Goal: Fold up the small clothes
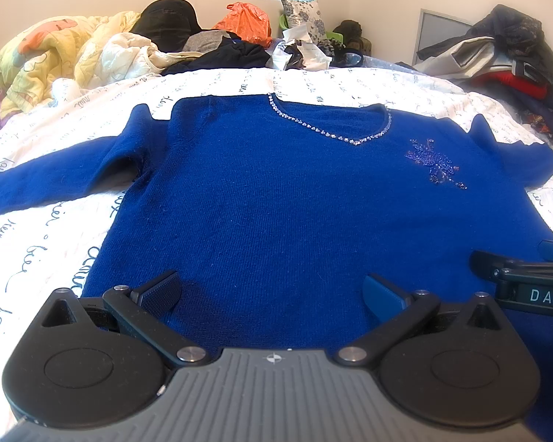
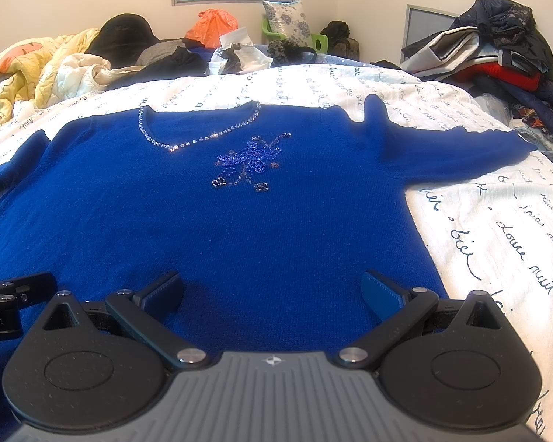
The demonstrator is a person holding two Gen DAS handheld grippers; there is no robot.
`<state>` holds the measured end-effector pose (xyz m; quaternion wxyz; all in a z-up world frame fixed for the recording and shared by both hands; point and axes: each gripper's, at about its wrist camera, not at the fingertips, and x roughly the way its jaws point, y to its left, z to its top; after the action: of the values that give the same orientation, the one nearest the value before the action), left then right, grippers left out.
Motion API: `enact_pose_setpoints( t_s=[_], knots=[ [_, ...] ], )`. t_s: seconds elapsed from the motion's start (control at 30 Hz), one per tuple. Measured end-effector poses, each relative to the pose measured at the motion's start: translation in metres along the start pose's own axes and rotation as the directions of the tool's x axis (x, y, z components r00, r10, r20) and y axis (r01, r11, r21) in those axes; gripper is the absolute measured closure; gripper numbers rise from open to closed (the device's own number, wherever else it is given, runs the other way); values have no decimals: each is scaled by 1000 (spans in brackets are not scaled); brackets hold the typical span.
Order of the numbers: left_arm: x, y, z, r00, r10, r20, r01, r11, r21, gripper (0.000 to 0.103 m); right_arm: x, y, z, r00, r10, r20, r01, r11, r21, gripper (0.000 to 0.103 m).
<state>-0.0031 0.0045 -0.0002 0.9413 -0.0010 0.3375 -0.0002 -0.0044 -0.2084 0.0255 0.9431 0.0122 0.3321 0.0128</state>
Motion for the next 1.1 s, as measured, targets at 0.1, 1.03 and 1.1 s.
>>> enact_pose_setpoints(
  t_s=[0.1, 1.03, 1.1],
  knots=[
    [0, 0, 0, 1000, 0, 0, 0, 1000, 0, 0, -2, -2, -1, 1000, 0, -1, 0, 1000, 1, 0],
    [2, 0, 2, 1000, 15, -4, -15, 1000, 0, 0, 141, -446, 117, 992, 12, 128, -112, 577, 809, 29],
    [3, -1, 3, 1000, 18, -4, -18, 1000, -2, 0, 147, -455, 119, 989, 8, 145, -125, 554, 823, 38]
  ],
)
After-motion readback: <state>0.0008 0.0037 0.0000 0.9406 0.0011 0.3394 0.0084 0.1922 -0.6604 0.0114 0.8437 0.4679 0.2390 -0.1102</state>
